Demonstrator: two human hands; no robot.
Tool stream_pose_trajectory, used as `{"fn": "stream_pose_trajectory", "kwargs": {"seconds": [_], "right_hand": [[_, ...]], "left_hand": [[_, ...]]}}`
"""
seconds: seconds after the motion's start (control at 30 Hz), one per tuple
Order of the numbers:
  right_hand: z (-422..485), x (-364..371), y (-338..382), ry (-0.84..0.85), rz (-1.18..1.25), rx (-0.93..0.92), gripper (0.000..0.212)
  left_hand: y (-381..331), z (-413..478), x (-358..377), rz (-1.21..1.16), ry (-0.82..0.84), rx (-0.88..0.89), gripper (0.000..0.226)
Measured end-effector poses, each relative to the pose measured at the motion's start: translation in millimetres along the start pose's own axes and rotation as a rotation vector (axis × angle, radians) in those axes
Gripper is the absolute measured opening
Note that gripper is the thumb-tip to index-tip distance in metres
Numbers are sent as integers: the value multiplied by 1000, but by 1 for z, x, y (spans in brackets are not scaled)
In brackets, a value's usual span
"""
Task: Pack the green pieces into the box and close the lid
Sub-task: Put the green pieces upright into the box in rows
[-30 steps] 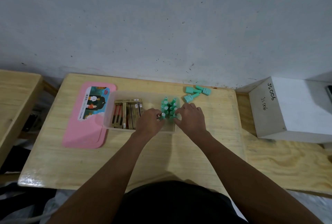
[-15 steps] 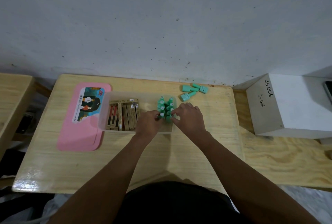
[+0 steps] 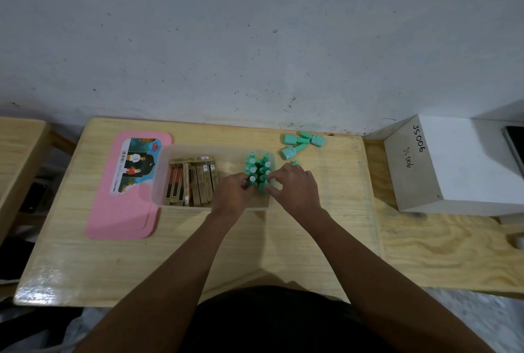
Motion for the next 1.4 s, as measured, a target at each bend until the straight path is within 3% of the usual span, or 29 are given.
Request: {"fn": "stream_pose_trajectory", "kwargs": {"seconds": [0.27,0.47,0.67,0.83,1.0,1.13,1.3,1.4], "right_hand": [[-7,-9,-20,-68,124,-10,31],[-12,-27,-73,-98,227,140,26],[-3,-35,-131,-82,329,243,22],[25,-39,-159,-24,399,268,27],[65,-45,-167,94,380,272,36],[88,-51,-164,139,228,170,41],[109,-46,-164,119,201,115,37],[116,-40,-163,165,205,95,35]], "left_hand": [[2,4,-1,17,29,-41,25],[-5,-2,-17,160,2,-58,40],[-51,-4,-39,283,-217,184,31],[-110,32,-11,393,-170,363,25],[-135,94,35,630,130,60,43],[-130,123,50,671,165,-179,35],[-119,137,60,707,180,-212,33],[-115,140,62,602,185,-204,37]]}}
Point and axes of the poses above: each hand's wrist, its own z-axis towards the middle knuckle, its own x-axis out of the palm, y = z × x, the point moved 3 cm from there along z, towards the middle knuckle, and after that the axes turned 15 degrees about y, right-handed, at the moved point
